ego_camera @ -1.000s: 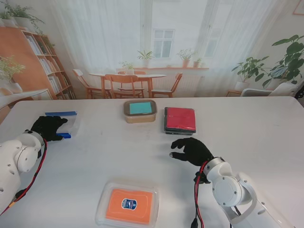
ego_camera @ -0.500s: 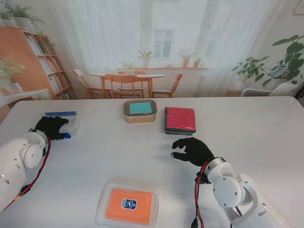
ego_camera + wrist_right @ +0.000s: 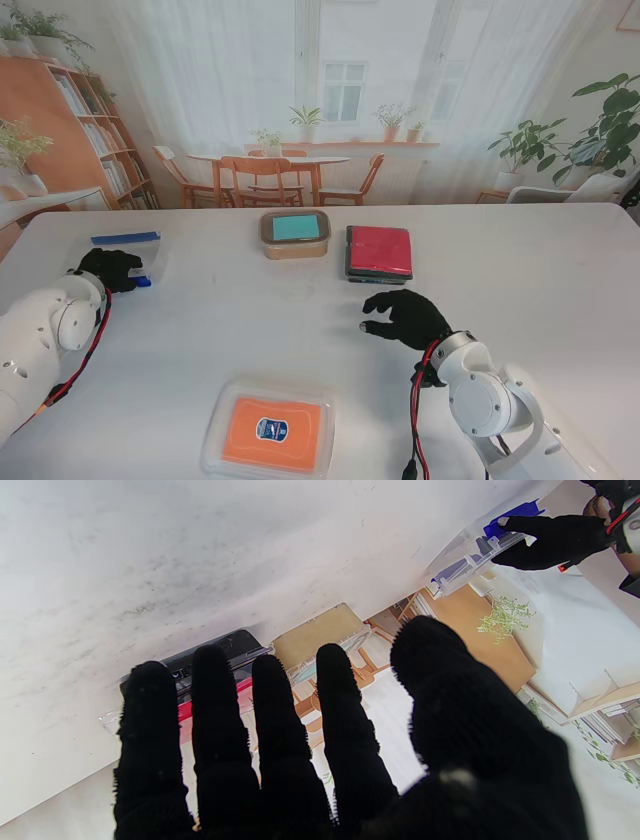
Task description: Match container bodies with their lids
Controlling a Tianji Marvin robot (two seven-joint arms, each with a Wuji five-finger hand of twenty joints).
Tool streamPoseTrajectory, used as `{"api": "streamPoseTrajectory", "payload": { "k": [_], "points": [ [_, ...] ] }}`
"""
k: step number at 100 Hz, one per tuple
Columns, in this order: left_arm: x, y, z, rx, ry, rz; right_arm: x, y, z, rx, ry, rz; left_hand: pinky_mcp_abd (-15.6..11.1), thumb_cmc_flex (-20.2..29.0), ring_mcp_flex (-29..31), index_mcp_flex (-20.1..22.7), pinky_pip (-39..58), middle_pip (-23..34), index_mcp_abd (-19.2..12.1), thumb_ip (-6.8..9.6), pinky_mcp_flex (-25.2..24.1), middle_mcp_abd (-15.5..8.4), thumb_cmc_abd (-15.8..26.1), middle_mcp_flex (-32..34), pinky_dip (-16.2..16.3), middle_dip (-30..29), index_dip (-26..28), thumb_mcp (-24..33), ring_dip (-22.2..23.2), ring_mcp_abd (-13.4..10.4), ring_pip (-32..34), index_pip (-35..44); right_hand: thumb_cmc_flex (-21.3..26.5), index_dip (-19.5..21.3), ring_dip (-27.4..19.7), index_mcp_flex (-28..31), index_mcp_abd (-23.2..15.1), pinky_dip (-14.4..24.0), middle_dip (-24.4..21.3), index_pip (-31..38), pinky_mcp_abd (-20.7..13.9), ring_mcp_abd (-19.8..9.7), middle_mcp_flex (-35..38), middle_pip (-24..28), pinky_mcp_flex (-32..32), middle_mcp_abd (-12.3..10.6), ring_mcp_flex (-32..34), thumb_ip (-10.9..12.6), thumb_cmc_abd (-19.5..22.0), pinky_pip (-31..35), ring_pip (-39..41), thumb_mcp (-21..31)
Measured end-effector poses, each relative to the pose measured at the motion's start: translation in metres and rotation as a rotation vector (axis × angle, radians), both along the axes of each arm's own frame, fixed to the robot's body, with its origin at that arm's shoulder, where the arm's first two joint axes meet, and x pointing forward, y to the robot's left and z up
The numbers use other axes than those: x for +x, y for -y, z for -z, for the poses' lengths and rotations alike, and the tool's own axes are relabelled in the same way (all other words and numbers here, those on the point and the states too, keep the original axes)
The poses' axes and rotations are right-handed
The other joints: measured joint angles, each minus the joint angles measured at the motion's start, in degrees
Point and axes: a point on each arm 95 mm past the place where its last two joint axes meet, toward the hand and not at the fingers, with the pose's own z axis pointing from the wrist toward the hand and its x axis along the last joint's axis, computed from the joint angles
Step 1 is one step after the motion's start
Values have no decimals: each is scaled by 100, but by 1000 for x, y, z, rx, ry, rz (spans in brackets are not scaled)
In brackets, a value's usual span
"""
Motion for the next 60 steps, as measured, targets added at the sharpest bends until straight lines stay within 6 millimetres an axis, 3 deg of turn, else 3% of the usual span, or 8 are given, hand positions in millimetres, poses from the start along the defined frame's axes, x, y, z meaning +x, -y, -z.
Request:
{"api": "streamPoseTrajectory", "payload": {
  "k": [10, 29, 42, 60],
  "points": [
    [2, 1, 0, -4, -3, 1, 0, 0, 0, -1, 0, -1, 134, 300, 479, 352, 205, -40, -131, -72, 405, 0, -52, 646, 110, 419, 60, -138, 51, 35, 185, 301, 0, 0, 0, 0, -1, 0, 0, 0, 0, 0, 0, 0, 0, 0, 0, 0, 0, 0, 0, 0],
    [3, 2, 0, -35, 14, 17, 0, 0, 0, -3, -2, -4, 518, 606, 1164, 764, 619, -207, -290, -45, 1045, 1, -107, 1572, 233, 918, 125, -617, 118, 231, 480, 1104, 0, 0, 0, 0, -2, 0, 0, 0, 0, 0, 0, 0, 0, 0, 0, 0, 0, 0, 0, 0],
    [1, 4, -1, -86, 19, 54, 1, 0, -1, -1, -1, -5, 776, 650, 1505, 897, 753, -255, -307, -83, 1447, 2, -118, 1871, 239, 1185, 125, -735, 208, 362, 716, 1262, 0, 0, 0, 0, -2, 0, 0, 0, 0, 0, 0, 0, 0, -1, 0, 0, 0, 0, 0, 0],
    [-7, 9, -2, -125, 0, 96, 3, -1, -2, 5, 0, -7, 881, 650, 1610, 960, 762, -259, -305, -41, 1663, 16, -184, 1973, 239, 1223, 123, -738, 264, 422, 778, 1306, 0, 0, 0, 0, -2, 0, 0, 0, 0, 0, 0, 0, 0, -1, 0, 0, 0, 0, 0, 0]
  ]
}}
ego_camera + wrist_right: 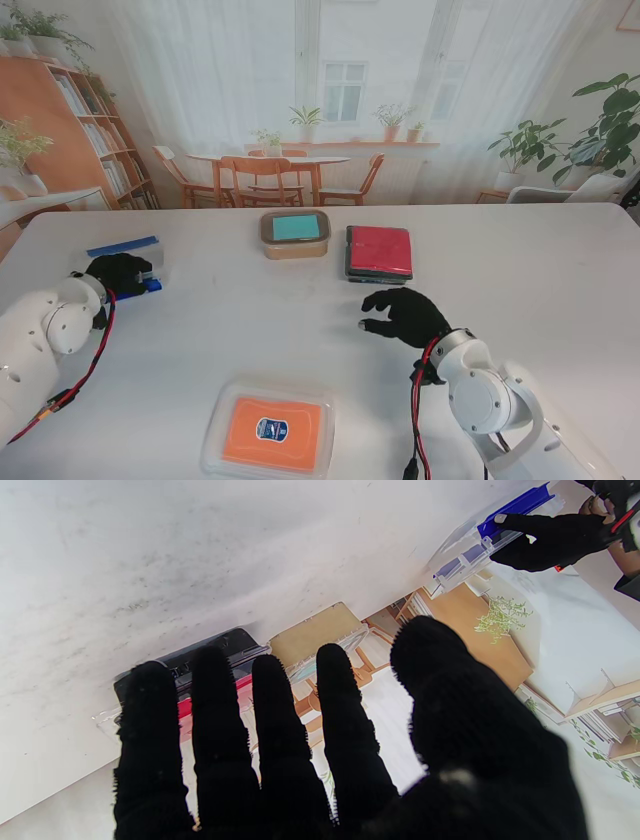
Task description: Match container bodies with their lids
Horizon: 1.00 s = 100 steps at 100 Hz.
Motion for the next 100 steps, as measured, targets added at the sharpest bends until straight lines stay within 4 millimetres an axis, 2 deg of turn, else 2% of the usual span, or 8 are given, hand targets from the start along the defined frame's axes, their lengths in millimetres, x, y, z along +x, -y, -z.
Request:
{"api": "streamPoseTrajectory", "payload": {
  "k": [12, 26, 46, 100],
  "points": [
    [-7, 6, 0, -21, -16, 49, 0, 0, 0, 6, -1, 0, 12, 0, 61, 0, 0, -9, 7, 63, 43, 1, -13, 60, 0, 44, -1, -1, 2, 7, 2, 3, 0, 0, 0, 0, 0, 0, 0, 0, 0, 0, 0, 0, 0, 0, 0, 0, 0, 0, 0, 0],
    [-15, 13, 1, -59, -22, 93, 0, 0, 0, 9, -1, 0, 14, 0, 61, 0, 0, -9, 33, 65, 43, 1, -20, 68, -2, 46, -1, -2, 5, 7, 3, 4, 0, 0, 0, 0, 0, 0, 0, 0, 0, 0, 0, 0, 0, 0, 0, 0, 0, 0, 0, 0],
    [-25, 33, 2, -117, -51, 164, 0, 0, -1, 13, 1, -1, 14, 0, 61, 0, 1, -9, 80, 89, 43, 2, -34, 75, -4, 50, -2, -2, 9, 7, 3, 7, 0, 0, 0, 0, -1, 0, 0, 0, 0, 0, 0, 0, 0, 0, 0, 0, 0, 0, 0, 0],
    [-40, 110, -2, -271, -91, 333, -1, 2, -1, 21, 15, 5, 21, 0, 61, 55, 10, -9, 101, 89, 43, 2, -60, 79, -8, 49, -3, -3, 15, 13, 3, 12, 0, 0, 0, 0, -1, 0, 0, 0, 0, 0, 0, 0, 0, 0, 0, 1, 0, 0, 0, 0]
  ]
}}
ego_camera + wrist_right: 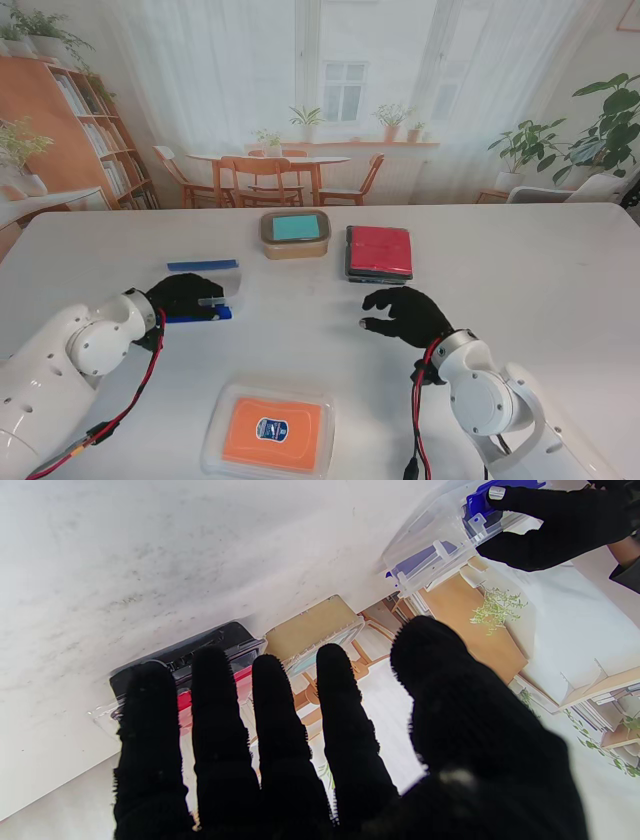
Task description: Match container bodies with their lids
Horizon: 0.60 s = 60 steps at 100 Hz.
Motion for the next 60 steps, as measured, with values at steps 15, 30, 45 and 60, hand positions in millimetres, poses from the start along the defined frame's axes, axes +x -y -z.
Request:
{"api": "streamPoseTrajectory", "payload": {
  "k": [15, 30, 45, 60],
  "points": [
    [-3, 17, -2, -28, -12, 20, -1, 1, -1, 2, 3, 2, 21, 0, 0, 3, 24, 0, 27, 0, 0, 0, 0, 0, 0, 0, 0, 0, 5, 22, 0, 0, 0, 0, 0, 0, 0, 0, 0, 0, 0, 0, 0, 0, 0, 0, 0, 2, 0, 0, 0, 0],
    [-9, 32, -6, -47, -19, 43, -2, 2, -2, 3, 6, 3, 21, 0, 3, 4, 34, 0, 28, 0, 0, 0, 11, 2, 0, 0, 0, 0, 10, 23, 0, 6, 0, 0, 0, 0, 0, 0, 0, 0, 0, 0, 0, 0, 0, 0, 0, 7, 0, 0, 0, 0],
    [-16, 42, -8, -67, -32, 55, -3, 3, -3, 6, 12, 6, 30, 1, 63, 5, 59, 5, 28, 0, 21, 0, 14, 62, -1, 0, 0, 0, 60, 27, 0, 13, 0, 0, 0, 0, 0, 0, 0, 0, 0, 0, 0, 0, 0, 0, 0, 8, 0, 0, 0, 0],
    [-24, 49, -4, -83, -55, 61, -4, 4, -3, 9, 15, 10, 33, 2, 63, 5, 68, 5, 28, 0, 19, 11, 11, 62, -1, 0, 55, 0, 61, 32, 1, 14, 0, 0, 0, 0, -1, 0, 0, 0, 0, 0, 0, 0, 0, 0, 0, 8, 0, 0, 0, 0]
  ]
}}
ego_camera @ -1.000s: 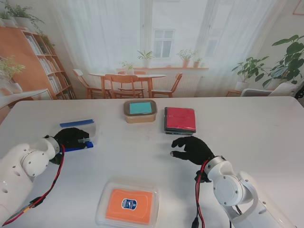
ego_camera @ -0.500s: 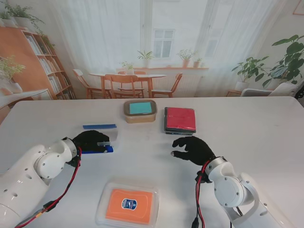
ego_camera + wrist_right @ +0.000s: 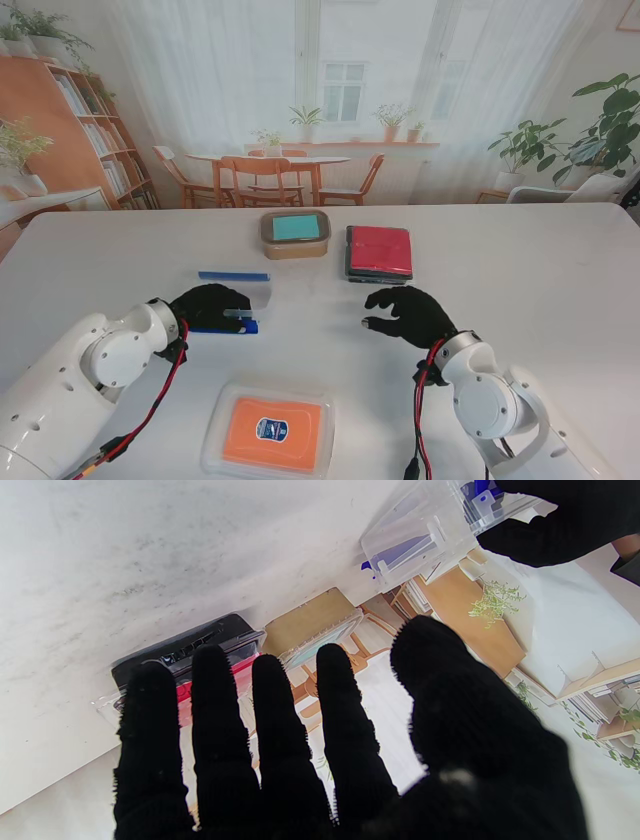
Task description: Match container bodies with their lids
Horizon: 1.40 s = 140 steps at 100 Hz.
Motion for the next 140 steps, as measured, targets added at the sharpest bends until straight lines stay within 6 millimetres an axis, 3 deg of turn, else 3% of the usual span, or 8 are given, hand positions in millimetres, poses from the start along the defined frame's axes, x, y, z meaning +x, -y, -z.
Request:
{"api": "streamPoseTrajectory", "payload": {
  "k": [37, 83, 119, 140],
  "points": [
    [-19, 21, 14, -34, -56, -25, -3, 1, 1, 4, -1, 7, 23, 4, -1, 2, 41, -6, 75, -4, -1, 113, -111, 0, 0, 0, 1, -4, 0, 18, 46, 1, 0, 0, 0, 0, -1, 0, 0, 0, 0, 0, 0, 0, 0, 0, 0, 0, 0, 0, 0, 0],
    [-29, 44, 19, -110, -97, 29, -5, 2, 3, 5, -3, 15, 37, 4, -1, 2, 44, -3, 148, -7, -16, 129, -112, 0, 0, 0, 2, -62, 0, 27, 47, 1, 0, 0, 0, 0, -1, 0, 0, 0, 0, 0, 0, 0, 0, 0, 0, 0, 0, 0, 0, 0],
    [-23, 53, 30, -117, -124, 55, -5, 2, 3, 5, -3, 15, 39, -3, -13, 2, 50, -2, 153, -12, -151, 129, -172, -3, 0, 13, 67, -204, 0, 27, 47, 1, 0, 0, 0, 0, -1, 0, 0, 0, 0, 0, 0, 0, 0, 0, 0, 1, 0, 0, 0, 0],
    [-20, 54, 32, -126, -129, 50, -6, 0, 5, 1, -11, 12, 18, -3, -377, -164, -6, -123, 106, -4, -602, 110, -144, -294, 0, 37, 83, -206, 4, 40, 29, 4, 0, 0, 0, 0, -2, 0, 0, 0, 0, 0, 0, 0, 0, 0, 0, 1, 0, 0, 0, 0]
  ]
}}
